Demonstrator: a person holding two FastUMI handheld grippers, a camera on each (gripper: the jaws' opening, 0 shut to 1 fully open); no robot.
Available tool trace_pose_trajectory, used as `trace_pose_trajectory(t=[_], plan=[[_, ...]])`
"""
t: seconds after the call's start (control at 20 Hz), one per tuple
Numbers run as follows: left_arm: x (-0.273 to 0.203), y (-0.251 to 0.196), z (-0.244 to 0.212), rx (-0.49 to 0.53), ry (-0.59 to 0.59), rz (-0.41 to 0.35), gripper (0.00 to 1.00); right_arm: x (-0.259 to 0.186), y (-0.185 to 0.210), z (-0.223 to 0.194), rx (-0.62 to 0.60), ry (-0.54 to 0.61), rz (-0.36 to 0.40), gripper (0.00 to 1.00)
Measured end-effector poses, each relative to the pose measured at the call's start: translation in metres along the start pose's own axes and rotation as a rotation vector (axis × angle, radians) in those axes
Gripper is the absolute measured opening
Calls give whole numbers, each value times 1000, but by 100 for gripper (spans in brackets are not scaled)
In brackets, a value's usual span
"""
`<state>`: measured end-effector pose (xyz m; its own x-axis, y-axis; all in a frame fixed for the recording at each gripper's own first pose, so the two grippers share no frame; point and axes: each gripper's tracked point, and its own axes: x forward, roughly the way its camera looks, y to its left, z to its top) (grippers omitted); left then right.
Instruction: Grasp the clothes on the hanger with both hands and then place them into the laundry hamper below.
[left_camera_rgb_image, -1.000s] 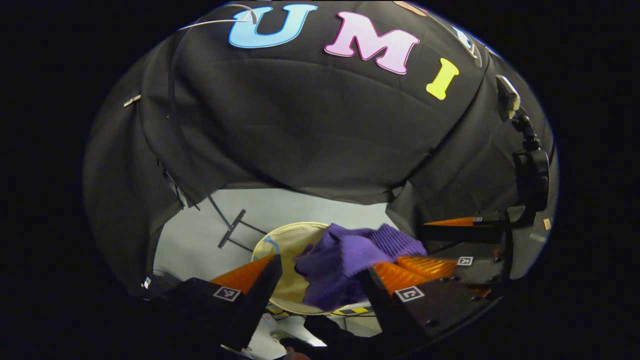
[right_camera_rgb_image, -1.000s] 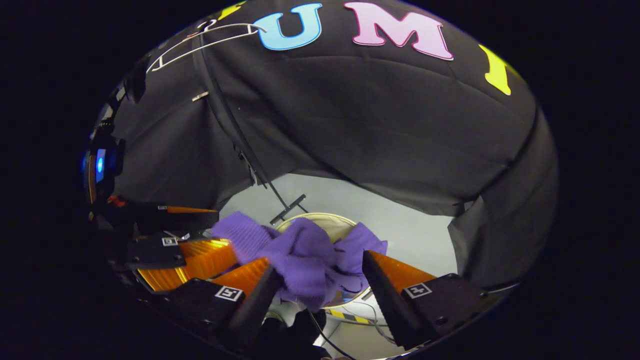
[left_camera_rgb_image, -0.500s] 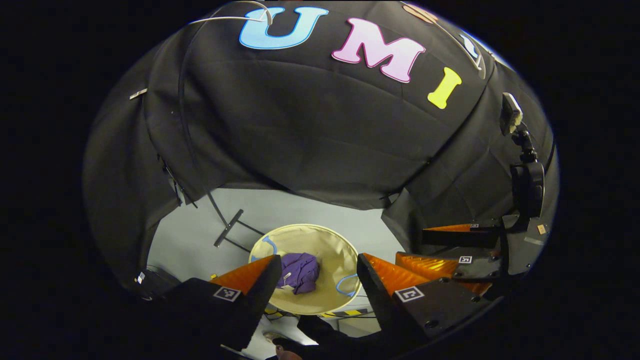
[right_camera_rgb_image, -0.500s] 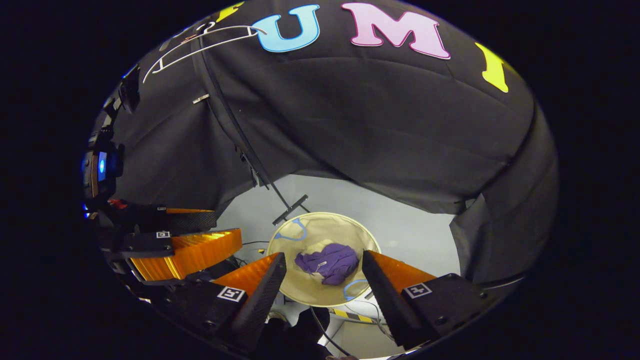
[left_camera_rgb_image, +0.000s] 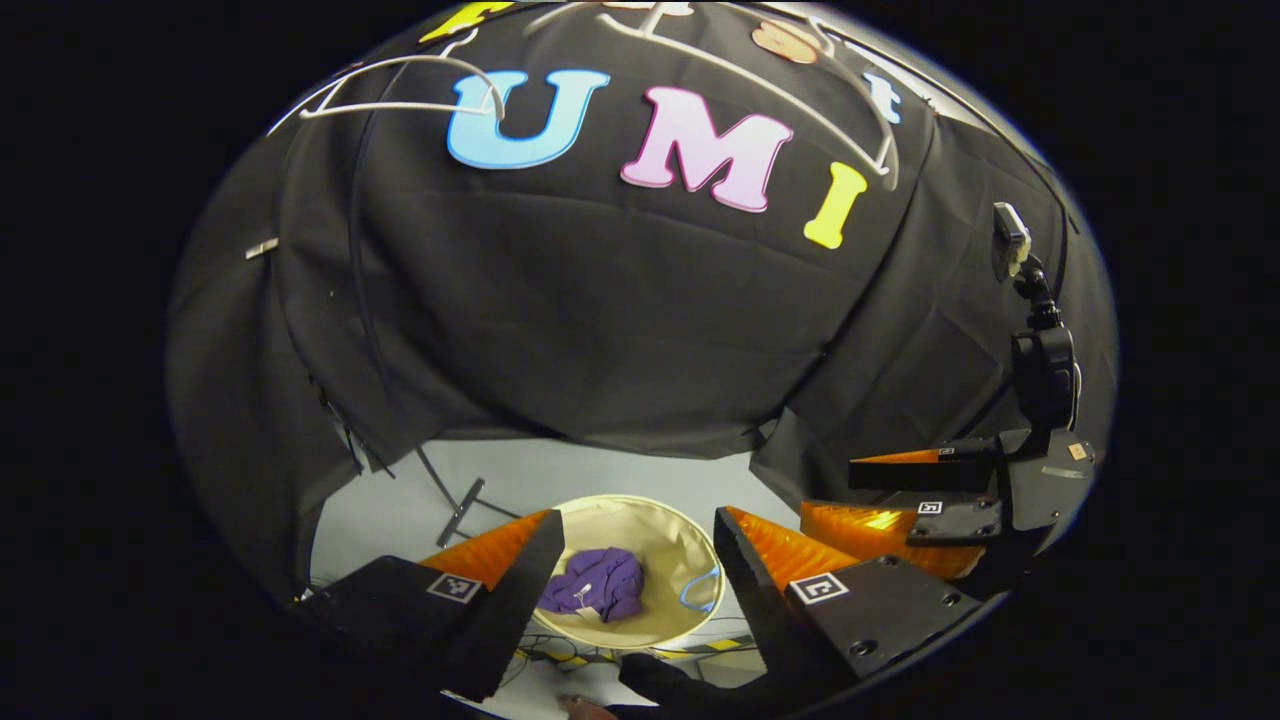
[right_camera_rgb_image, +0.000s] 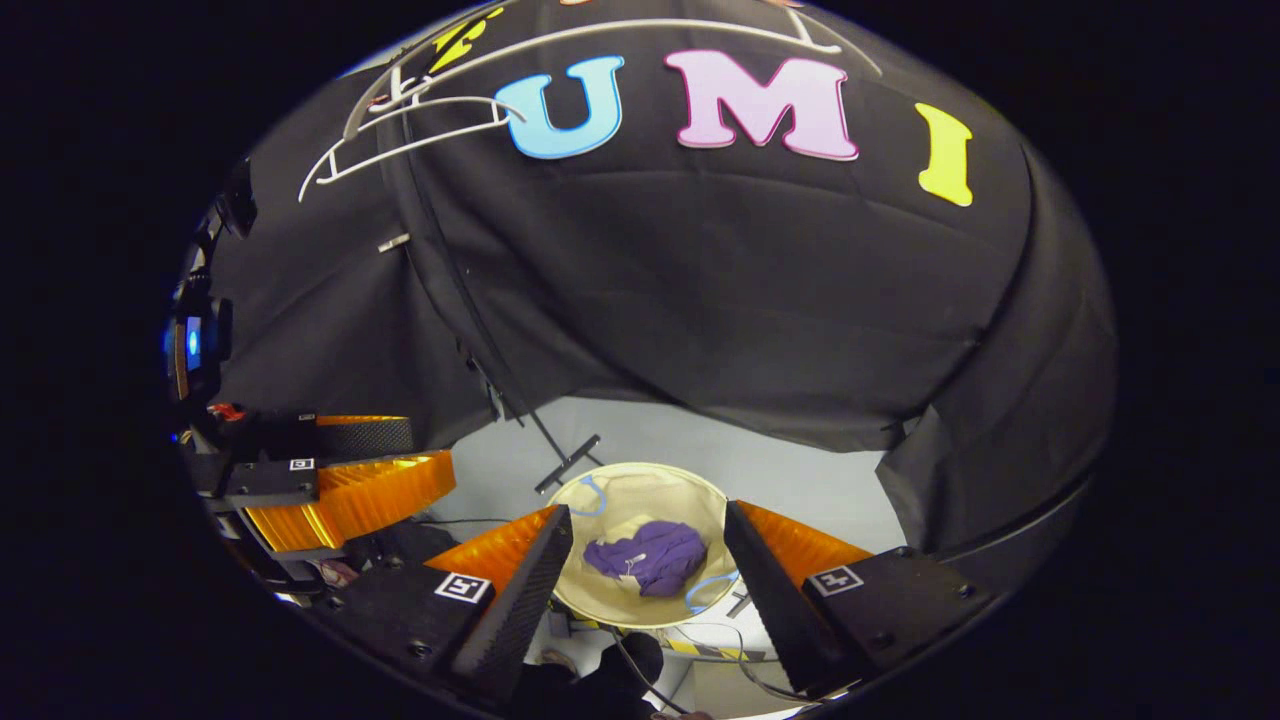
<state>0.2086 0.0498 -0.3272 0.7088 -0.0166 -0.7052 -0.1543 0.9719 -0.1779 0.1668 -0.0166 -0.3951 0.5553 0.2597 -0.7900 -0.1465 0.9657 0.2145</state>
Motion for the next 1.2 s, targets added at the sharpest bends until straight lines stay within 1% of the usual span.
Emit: trace_pose_trajectory(t=[0.2, 0.4, 0.6, 0.65, 0.75, 0.8, 0.85, 1.0, 1.05, 1.1, 1.15, 1.2], plan=[[-45, -11, 36, 65, -117, -30, 96, -44, 16, 31, 29, -114, -13, 99], [-110, -29, 70, 131, -270, -76, 95, -106, 42, 67, 32, -289, -17, 98], [-184, -48, 89, 189, -408, -127, 96, -181, 69, 82, 24, -445, -31, 98], [-203, -51, 94, 205, -441, -131, 92, -194, 70, 81, 30, -474, -33, 98], [-239, -54, 96, 228, -495, -129, 98, -228, 85, 81, 43, -544, -37, 98], [-259, -55, 93, 234, -519, -125, 92, -246, 93, 80, 48, -581, -41, 98], [-278, -56, 92, 237, -548, -123, 95, -263, 102, 81, 49, -619, -42, 98], [-325, -55, 85, 246, -620, -112, 92, -311, 125, 79, 51, -728, -36, 98], [-337, -56, 80, 250, -641, -108, 95, -330, 130, 77, 50, -768, -43, 98], [-348, -58, 79, 252, -663, -107, 92, -342, 133, 73, 49, -793, -54, 98], [-362, -60, 76, 252, -682, -112, 95, -354, 135, 69, 48, -813, -66, 98], [-371, -62, 71, 253, -694, -121, 92, -365, 139, 66, 49, -830, -79, 98]])
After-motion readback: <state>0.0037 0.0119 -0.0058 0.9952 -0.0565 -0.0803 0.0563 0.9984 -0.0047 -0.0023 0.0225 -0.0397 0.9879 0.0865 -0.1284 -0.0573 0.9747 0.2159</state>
